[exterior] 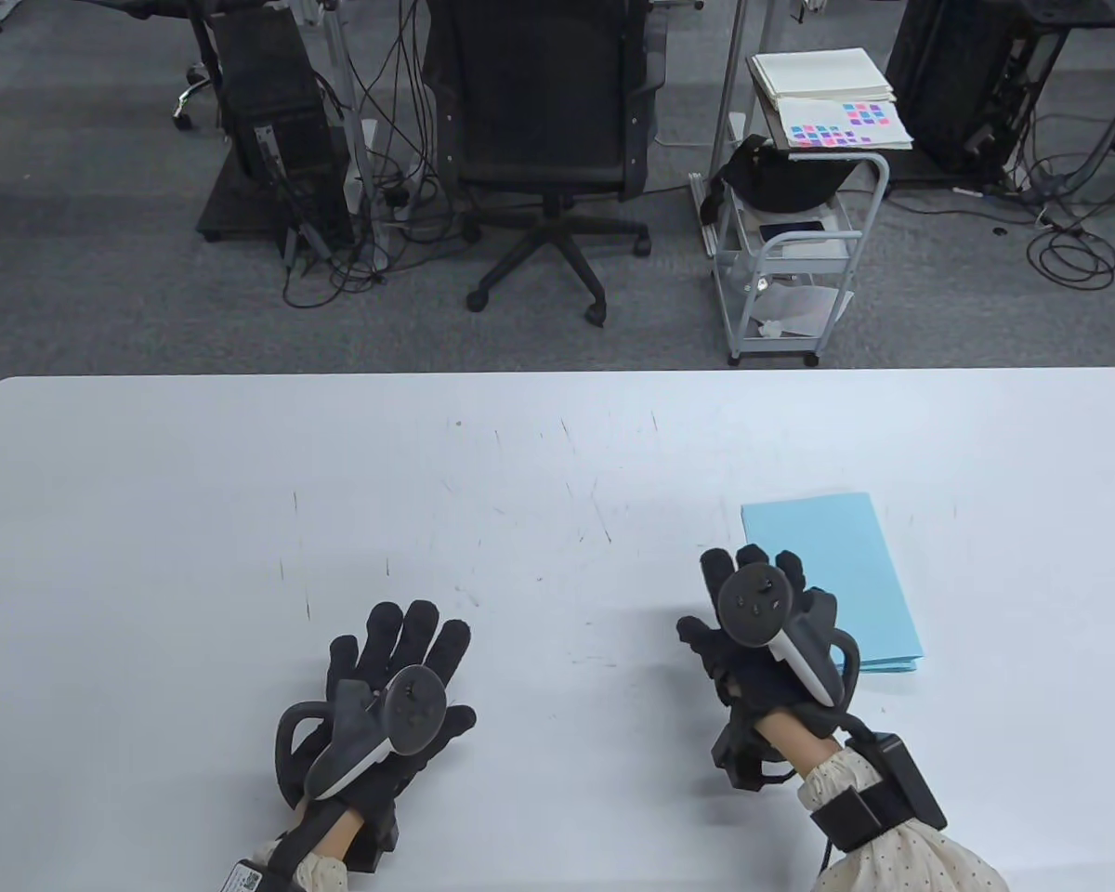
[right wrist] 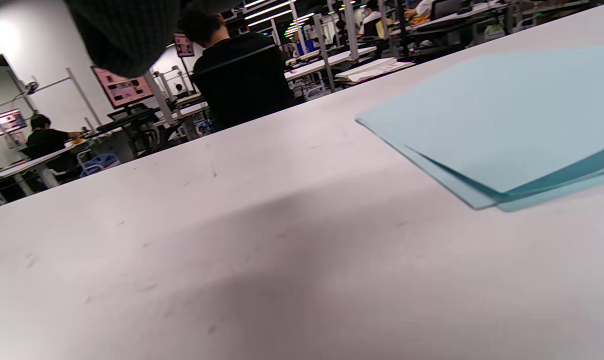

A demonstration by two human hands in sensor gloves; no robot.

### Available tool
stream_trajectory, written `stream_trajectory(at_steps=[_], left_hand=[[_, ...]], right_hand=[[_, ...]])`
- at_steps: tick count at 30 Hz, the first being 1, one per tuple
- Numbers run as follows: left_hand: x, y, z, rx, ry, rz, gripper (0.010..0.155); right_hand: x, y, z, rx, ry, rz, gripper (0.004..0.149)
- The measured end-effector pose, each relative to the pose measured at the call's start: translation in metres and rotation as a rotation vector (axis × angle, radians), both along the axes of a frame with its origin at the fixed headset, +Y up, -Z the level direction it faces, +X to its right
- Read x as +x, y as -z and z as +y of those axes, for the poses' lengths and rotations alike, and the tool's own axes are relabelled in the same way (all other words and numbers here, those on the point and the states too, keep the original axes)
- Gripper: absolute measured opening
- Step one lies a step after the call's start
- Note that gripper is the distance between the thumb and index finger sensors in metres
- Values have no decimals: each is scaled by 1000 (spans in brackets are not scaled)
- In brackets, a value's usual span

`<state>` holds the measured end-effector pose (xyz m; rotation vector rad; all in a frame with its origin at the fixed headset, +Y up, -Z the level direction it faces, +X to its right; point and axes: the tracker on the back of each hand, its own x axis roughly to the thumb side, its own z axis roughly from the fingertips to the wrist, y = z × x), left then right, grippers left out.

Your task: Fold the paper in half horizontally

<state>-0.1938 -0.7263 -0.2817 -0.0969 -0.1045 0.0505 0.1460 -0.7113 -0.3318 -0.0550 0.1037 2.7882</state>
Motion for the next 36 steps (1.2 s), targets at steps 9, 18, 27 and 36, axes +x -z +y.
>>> stream_trajectory(at_steps=[9, 18, 27, 36], left_hand=[[-2, 1, -6, -1, 37, 13, 81], [-8, 4, -9, 3, 52, 21, 81], [-14, 6, -14, -13, 46, 26, 81], [-15, 6, -13, -14, 40, 24, 81]], right_hand=[[-22, -29, -25, 90, -141, 183, 76], [-15, -33, -36, 65, -202, 211, 77], [-11, -30, -43, 30, -205, 197, 78], [-11, -33, -42, 15, -212, 195, 76]])
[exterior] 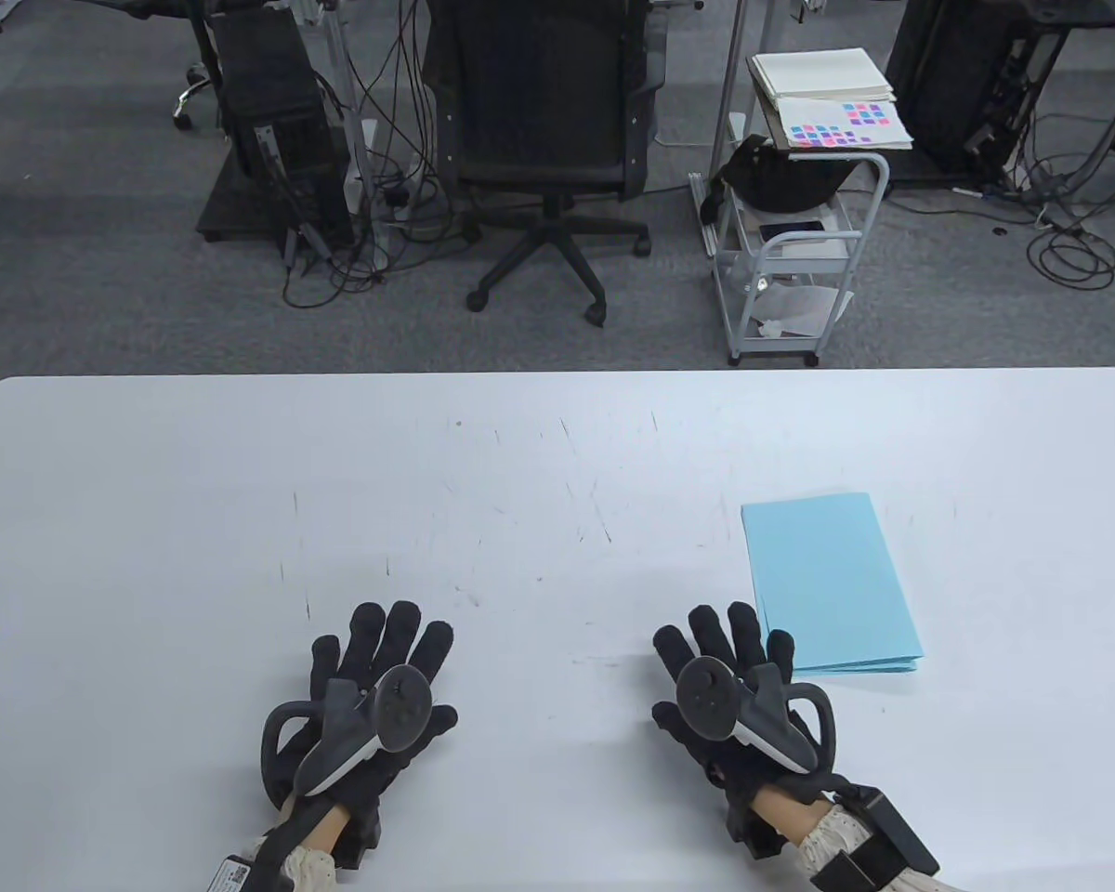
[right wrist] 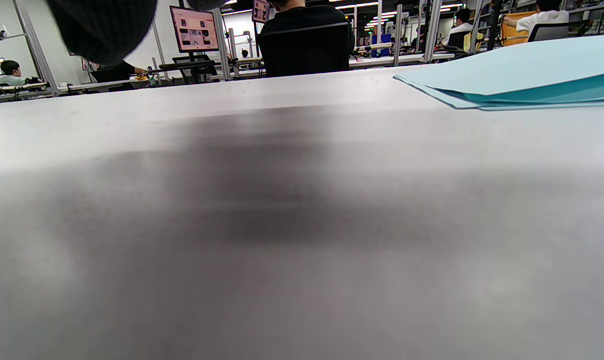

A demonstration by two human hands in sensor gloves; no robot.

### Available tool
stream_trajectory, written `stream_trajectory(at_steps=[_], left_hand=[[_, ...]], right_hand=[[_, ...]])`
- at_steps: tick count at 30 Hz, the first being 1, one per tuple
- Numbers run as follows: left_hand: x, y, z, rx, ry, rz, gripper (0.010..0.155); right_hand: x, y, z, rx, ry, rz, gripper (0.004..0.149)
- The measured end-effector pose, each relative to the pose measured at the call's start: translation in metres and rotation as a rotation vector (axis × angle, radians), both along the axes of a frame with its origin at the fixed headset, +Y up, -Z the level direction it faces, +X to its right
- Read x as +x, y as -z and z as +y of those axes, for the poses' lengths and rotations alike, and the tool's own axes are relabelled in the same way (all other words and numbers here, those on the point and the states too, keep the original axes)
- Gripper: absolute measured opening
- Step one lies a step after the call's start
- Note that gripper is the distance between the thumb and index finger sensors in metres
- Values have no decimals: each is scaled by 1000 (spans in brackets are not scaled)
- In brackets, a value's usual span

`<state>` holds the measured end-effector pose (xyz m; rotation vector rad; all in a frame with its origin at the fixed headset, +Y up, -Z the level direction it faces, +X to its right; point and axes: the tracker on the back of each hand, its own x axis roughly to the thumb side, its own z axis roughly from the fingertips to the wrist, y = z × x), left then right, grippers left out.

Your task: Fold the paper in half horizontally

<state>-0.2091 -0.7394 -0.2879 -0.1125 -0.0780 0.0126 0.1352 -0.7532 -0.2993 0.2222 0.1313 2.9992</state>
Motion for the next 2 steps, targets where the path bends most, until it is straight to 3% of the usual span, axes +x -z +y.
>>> stream_trajectory(at_steps=[2], left_hand=[[0, 0, 0, 0, -1, -1, 81]], right_hand=[[0, 0, 0, 0, 0, 2, 76]])
